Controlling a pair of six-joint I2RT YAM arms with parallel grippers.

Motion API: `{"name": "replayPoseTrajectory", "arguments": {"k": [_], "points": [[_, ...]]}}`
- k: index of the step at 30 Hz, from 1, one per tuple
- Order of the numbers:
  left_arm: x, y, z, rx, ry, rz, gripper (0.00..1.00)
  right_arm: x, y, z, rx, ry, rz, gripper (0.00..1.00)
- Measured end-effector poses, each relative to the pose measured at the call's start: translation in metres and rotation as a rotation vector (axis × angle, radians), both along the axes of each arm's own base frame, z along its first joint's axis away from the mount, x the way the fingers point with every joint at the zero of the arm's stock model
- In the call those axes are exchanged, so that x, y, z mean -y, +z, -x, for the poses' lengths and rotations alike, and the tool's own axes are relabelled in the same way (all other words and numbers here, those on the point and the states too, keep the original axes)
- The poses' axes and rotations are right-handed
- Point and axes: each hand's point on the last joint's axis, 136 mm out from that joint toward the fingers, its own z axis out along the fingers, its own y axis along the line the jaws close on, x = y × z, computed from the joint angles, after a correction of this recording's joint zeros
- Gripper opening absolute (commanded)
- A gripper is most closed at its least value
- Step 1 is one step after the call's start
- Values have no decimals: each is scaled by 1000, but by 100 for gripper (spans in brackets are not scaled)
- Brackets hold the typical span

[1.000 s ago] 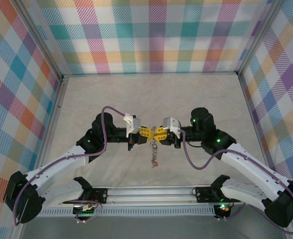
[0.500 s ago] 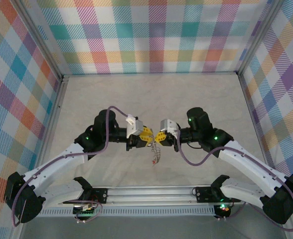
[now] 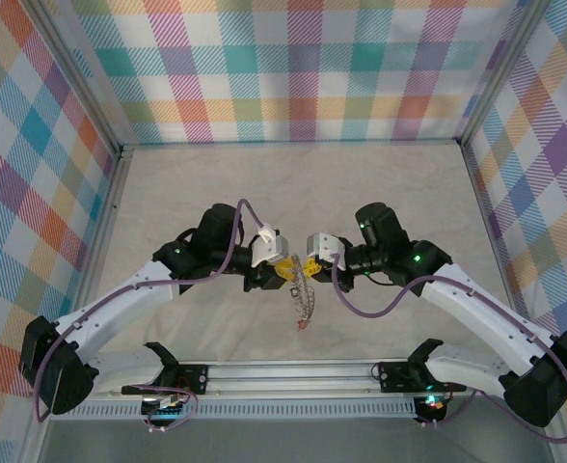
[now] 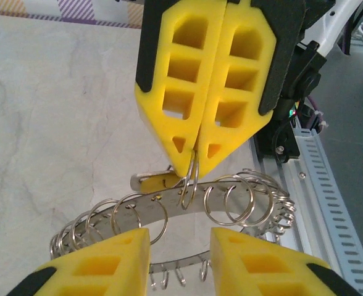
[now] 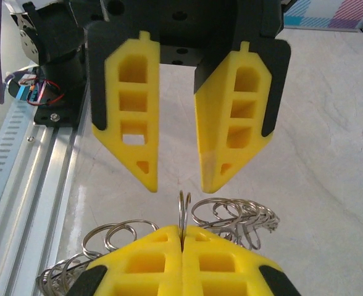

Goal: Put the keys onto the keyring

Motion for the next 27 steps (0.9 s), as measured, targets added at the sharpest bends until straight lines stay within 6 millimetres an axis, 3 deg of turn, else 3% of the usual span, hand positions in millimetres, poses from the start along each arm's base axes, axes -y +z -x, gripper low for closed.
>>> {"name": "replayPoseTrajectory", "arguments": {"k": [10,27], "points": [[5,5,-3,18,12,19,36,-3,4,-2,11,-1,-19,0],[11,1,-7,0,23,13,18,-6,-1,-5,-4,-11,-7,0]]}}
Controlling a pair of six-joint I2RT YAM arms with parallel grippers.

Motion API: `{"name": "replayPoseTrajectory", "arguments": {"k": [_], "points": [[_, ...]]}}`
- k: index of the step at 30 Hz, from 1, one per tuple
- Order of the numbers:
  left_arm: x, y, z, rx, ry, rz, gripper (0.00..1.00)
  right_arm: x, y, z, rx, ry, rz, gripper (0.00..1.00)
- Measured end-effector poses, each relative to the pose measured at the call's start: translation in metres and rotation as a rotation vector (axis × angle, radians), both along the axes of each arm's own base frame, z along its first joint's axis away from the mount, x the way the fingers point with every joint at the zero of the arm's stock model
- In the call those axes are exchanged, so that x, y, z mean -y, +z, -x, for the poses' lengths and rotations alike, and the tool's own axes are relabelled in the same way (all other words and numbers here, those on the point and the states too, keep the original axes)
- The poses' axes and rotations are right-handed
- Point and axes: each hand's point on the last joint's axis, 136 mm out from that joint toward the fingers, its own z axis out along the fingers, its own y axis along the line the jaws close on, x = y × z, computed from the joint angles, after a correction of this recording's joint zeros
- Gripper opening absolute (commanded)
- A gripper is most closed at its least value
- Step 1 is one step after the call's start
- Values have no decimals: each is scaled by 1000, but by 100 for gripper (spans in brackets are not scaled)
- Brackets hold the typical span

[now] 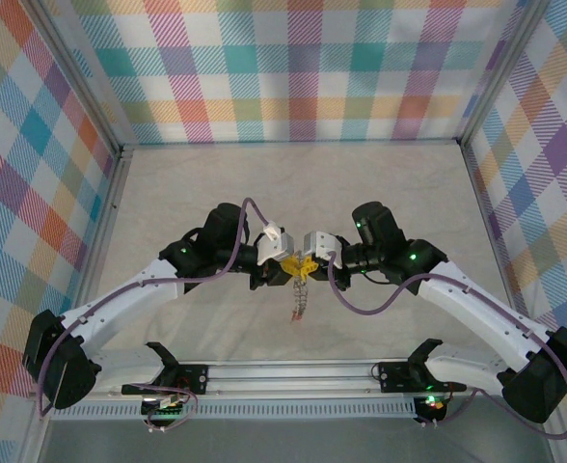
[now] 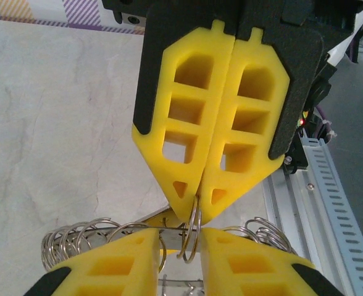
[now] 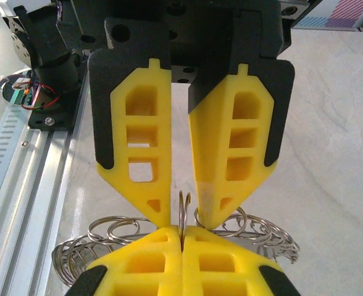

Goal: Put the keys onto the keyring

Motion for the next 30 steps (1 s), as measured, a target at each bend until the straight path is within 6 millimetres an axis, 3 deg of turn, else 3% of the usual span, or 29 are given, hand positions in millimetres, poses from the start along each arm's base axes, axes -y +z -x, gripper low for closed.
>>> {"name": "replayPoseTrajectory", "arguments": {"k": [3,8,13,15,20,30], "points": [[-1,3,-1,13,10,5,7,-1,0,0,1,-2,-1,0],[-1,5,-2,24,14,6,0,-1,1,-1,-2,-13,-4,0],[-3,7,0,32,15,12,0,-2,3,-2,-1,-17,-13,0],[-4,8,1,35,15,16,0,-3,5,-2,1,-17,-18,8],[-5,11,6,39,-4,36,0,-1,7,-1,20,-21,-32,17],[0,28,17,42,-64,130,0,12,12,13,66,-26,-54,21]]}}
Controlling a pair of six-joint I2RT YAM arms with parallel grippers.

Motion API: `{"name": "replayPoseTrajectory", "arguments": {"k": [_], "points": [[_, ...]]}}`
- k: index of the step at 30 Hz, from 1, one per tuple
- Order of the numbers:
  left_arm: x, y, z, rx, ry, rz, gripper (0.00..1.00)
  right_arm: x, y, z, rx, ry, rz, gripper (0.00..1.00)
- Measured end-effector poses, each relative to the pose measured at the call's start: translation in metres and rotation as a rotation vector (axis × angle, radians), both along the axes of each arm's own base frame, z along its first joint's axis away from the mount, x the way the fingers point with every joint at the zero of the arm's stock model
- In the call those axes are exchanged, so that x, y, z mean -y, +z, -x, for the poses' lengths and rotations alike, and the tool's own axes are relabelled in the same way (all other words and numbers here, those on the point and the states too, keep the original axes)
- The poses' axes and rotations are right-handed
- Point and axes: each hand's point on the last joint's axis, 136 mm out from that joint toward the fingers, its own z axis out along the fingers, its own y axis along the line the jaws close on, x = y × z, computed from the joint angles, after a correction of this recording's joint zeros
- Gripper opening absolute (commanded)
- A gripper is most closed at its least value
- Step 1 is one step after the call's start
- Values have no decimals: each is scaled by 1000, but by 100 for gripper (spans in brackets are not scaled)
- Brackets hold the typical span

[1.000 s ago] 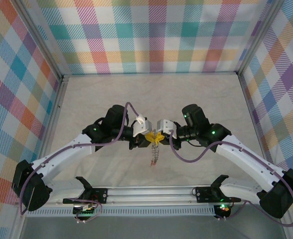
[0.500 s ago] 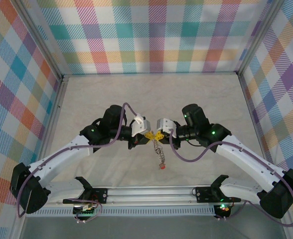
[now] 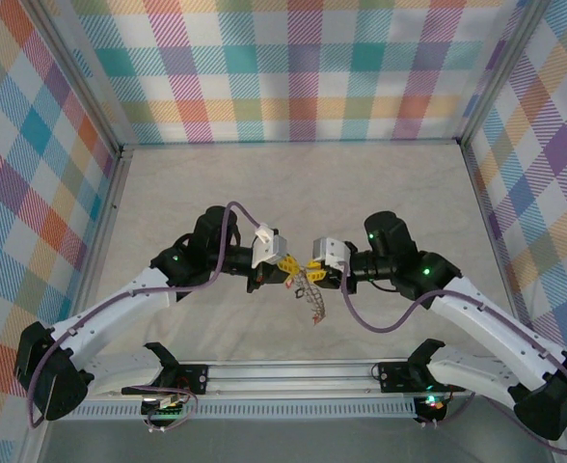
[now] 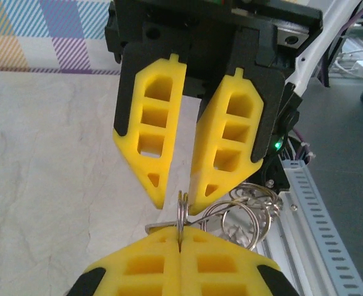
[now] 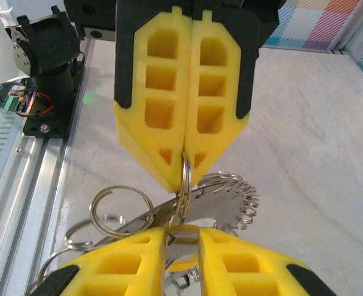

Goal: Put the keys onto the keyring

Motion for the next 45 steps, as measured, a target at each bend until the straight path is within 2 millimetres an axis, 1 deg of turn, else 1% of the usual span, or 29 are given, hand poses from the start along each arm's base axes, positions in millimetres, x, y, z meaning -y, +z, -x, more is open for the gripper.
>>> {"name": "replayPoseTrajectory", "arguments": {"k": [2,5,8,17,25,36,41,45], "points": [[0,2,1,-2,-5,12,0,0,1,1,4,4,-3,21],[1,4,2,-3,-12,24,0,0,1,3,-4,16,-6,17],[2,7,1,-3,-11,40,0,-2,3,5,-6,30,-18,16],[5,16,-2,4,1,78,0,-7,12,6,6,50,-63,20],[6,8,-4,-22,13,87,0,-9,4,4,-27,29,-77,20],[6,11,-11,0,42,101,0,-9,6,-5,-29,-27,-107,23],[6,11,-10,4,31,108,0,-8,6,-4,-23,-40,-133,24],[6,11,-7,0,16,111,0,-6,11,-5,-7,-57,-160,24]]}}
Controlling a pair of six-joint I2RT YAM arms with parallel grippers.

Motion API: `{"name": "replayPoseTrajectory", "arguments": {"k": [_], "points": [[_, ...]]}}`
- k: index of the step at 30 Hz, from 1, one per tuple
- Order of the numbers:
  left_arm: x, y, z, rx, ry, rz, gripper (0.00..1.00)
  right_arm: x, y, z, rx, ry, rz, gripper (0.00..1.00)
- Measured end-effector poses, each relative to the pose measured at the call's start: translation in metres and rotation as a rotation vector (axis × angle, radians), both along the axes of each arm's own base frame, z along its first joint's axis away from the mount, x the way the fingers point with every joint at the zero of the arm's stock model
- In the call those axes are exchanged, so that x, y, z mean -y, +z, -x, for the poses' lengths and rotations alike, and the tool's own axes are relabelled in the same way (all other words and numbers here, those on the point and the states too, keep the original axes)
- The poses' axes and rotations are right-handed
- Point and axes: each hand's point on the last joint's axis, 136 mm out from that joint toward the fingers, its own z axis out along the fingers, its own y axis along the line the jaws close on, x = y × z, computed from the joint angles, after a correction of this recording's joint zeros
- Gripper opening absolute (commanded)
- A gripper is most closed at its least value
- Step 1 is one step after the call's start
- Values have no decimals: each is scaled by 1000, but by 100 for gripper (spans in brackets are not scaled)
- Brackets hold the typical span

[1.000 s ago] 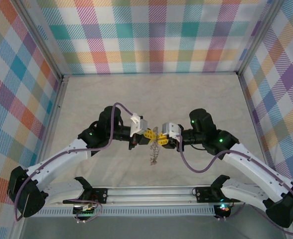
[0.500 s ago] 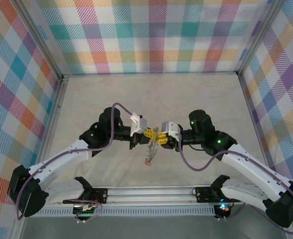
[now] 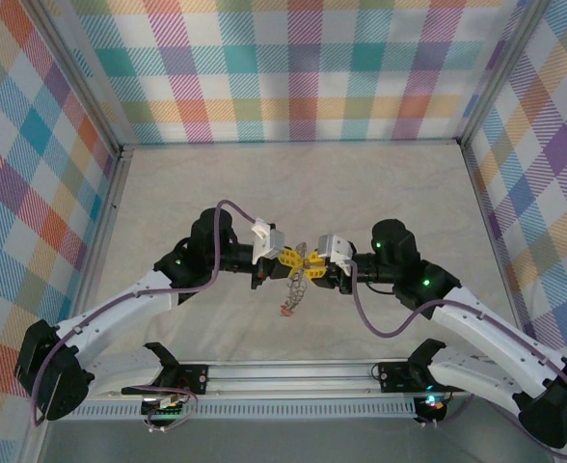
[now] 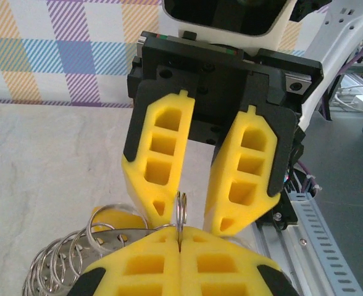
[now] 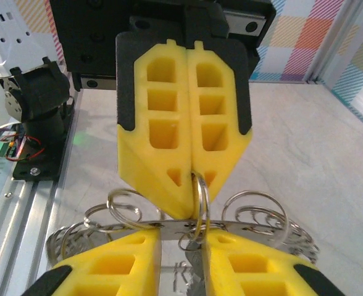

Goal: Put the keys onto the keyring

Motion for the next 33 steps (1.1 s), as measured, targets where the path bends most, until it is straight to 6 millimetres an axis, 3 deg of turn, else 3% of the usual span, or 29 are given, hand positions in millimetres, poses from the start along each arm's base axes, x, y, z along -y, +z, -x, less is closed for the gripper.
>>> {"name": "replayPoseTrajectory", "arguments": {"k": [13,23,27,33], "points": [[-1,-2,2,-4,-8,-8,0,0,6,0,9,-8,-27,20],[-2,-5,1,-9,2,-19,0,-3,8,2,-2,13,-40,0],[-3,-7,1,-1,7,-29,16,-3,6,2,-1,15,-33,0],[-6,-11,4,6,-13,-105,18,-2,-9,2,-36,34,67,0]]}}
